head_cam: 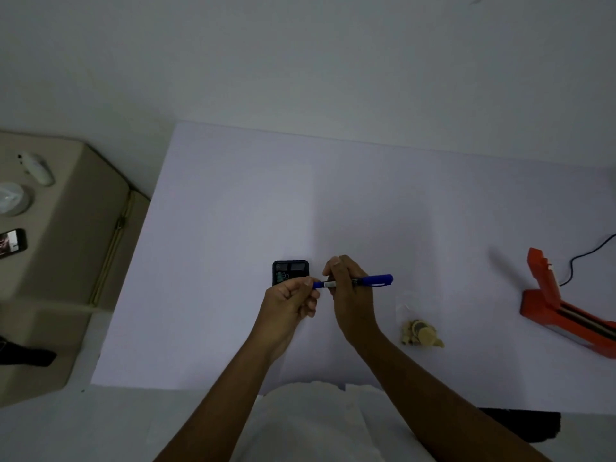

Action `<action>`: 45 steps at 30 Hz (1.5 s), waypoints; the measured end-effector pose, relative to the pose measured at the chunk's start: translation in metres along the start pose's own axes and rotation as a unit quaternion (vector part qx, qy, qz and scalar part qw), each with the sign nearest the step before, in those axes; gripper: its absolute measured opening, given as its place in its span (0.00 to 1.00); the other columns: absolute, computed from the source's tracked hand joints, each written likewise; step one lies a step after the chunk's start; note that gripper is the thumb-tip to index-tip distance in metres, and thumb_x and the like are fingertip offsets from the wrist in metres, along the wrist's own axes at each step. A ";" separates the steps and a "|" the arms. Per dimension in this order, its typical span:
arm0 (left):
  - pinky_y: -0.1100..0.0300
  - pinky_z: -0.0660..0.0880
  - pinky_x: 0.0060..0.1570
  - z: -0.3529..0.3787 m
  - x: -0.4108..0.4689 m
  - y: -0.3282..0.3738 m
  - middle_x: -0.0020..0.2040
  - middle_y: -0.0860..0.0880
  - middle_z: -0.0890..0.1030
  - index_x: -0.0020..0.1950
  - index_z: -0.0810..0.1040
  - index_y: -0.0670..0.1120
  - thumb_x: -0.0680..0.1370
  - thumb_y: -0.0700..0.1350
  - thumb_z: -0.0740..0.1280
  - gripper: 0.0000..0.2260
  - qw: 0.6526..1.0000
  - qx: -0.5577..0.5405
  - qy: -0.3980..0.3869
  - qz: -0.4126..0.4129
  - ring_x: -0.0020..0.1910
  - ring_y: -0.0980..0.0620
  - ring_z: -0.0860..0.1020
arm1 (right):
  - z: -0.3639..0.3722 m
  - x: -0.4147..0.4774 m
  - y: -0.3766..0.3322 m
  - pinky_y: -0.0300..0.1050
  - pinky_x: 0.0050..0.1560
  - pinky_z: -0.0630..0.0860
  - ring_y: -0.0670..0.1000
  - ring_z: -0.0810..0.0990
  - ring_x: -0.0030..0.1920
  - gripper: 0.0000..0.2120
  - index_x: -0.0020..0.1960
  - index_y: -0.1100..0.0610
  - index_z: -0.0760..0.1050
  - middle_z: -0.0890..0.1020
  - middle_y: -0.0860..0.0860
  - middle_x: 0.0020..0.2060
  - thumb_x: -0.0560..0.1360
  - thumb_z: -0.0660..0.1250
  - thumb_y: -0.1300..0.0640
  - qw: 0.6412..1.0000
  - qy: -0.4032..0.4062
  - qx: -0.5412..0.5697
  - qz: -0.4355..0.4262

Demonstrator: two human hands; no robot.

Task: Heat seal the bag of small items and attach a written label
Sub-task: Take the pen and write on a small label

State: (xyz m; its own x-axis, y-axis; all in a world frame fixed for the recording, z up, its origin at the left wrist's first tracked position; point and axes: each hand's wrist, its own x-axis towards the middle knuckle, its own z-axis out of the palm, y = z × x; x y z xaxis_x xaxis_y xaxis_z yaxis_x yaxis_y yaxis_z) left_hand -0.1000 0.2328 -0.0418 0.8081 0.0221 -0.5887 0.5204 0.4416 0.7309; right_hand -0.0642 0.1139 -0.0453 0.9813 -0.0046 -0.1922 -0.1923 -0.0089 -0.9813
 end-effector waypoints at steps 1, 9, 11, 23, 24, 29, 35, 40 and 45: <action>0.62 0.75 0.34 0.001 0.000 0.001 0.36 0.45 0.81 0.51 0.82 0.40 0.80 0.38 0.61 0.10 1.000 0.002 -0.001 0.002 0.31 0.54 0.76 | 0.002 0.001 -0.001 0.37 0.31 0.67 0.44 0.69 0.30 0.10 0.36 0.56 0.71 0.73 0.45 0.29 0.76 0.60 0.56 1.000 0.005 0.006 -0.001; 0.63 0.72 0.30 0.000 0.004 0.003 0.35 0.44 0.80 0.51 0.82 0.38 0.80 0.37 0.61 0.09 0.999 0.040 0.009 0.022 0.29 0.53 0.73 | 0.010 -0.001 -0.001 0.34 0.27 0.64 0.42 0.66 0.27 0.08 0.38 0.58 0.70 0.72 0.43 0.26 0.73 0.55 0.64 1.000 -0.006 0.010 -0.022; 0.63 0.73 0.31 -0.007 0.005 0.004 0.36 0.43 0.80 0.53 0.82 0.37 0.80 0.37 0.62 0.09 0.996 0.078 0.022 0.034 0.30 0.53 0.73 | 0.012 0.002 -0.001 0.32 0.26 0.65 0.41 0.68 0.26 0.06 0.40 0.59 0.70 0.73 0.42 0.24 0.74 0.56 0.64 1.000 -0.029 0.010 -0.002; 0.69 0.69 0.31 -0.080 0.037 0.045 0.33 0.48 0.79 0.42 0.81 0.43 0.80 0.44 0.64 0.10 0.832 0.471 0.172 0.238 0.29 0.58 0.72 | -0.002 0.029 0.038 0.40 0.32 0.67 0.45 0.68 0.32 0.17 0.53 0.57 0.70 0.73 0.50 0.34 0.82 0.57 0.43 0.985 0.047 -0.089 0.143; 0.67 0.69 0.32 -0.080 0.041 0.042 0.33 0.47 0.79 0.42 0.81 0.42 0.80 0.44 0.64 0.10 0.823 0.489 0.171 0.234 0.30 0.55 0.73 | -0.003 0.030 0.042 0.39 0.32 0.68 0.46 0.69 0.32 0.17 0.53 0.59 0.70 0.73 0.51 0.35 0.82 0.57 0.44 0.983 0.046 -0.112 0.140; 0.56 0.72 0.36 -0.073 0.058 0.014 0.35 0.46 0.80 0.41 0.80 0.40 0.79 0.43 0.65 0.10 0.806 0.532 0.154 0.210 0.33 0.49 0.76 | 0.000 0.032 0.068 0.49 0.47 0.77 0.52 0.77 0.44 0.13 0.54 0.57 0.74 0.80 0.54 0.45 0.82 0.58 0.48 0.969 0.002 -0.175 0.177; 0.56 0.73 0.35 -0.065 0.067 -0.019 0.40 0.47 0.80 0.43 0.79 0.42 0.81 0.48 0.62 0.12 0.759 0.600 0.156 0.199 0.37 0.50 0.77 | 0.005 0.032 0.087 0.56 0.57 0.79 0.56 0.80 0.54 0.14 0.61 0.57 0.78 0.79 0.51 0.50 0.83 0.56 0.57 0.954 -0.065 -0.217 0.195; 0.58 0.74 0.42 -0.060 0.072 -0.029 0.48 0.46 0.80 0.54 0.75 0.42 0.82 0.50 0.58 0.13 0.858 0.466 0.171 0.134 0.45 0.50 0.78 | 0.003 0.031 0.092 0.40 0.39 0.81 0.51 0.80 0.43 0.13 0.61 0.58 0.79 0.83 0.57 0.49 0.83 0.58 0.59 0.958 -0.090 -0.184 0.200; 0.65 0.69 0.40 -0.048 0.077 -0.033 0.52 0.46 0.80 0.59 0.75 0.42 0.83 0.54 0.51 0.20 0.918 0.365 0.149 0.044 0.48 0.50 0.77 | 0.002 0.038 0.100 0.36 0.39 0.81 0.48 0.82 0.41 0.14 0.63 0.59 0.79 0.85 0.57 0.51 0.82 0.59 0.61 0.966 -0.097 -0.156 0.181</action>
State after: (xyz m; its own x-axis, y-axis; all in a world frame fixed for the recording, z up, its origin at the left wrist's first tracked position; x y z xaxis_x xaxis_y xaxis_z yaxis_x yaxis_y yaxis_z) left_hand -0.0685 0.2633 -0.1279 0.8008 0.3207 -0.5058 0.5914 -0.2897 0.7526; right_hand -0.0460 0.1152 -0.1505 0.8262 0.1235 -0.5497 -0.4841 -0.3432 -0.8049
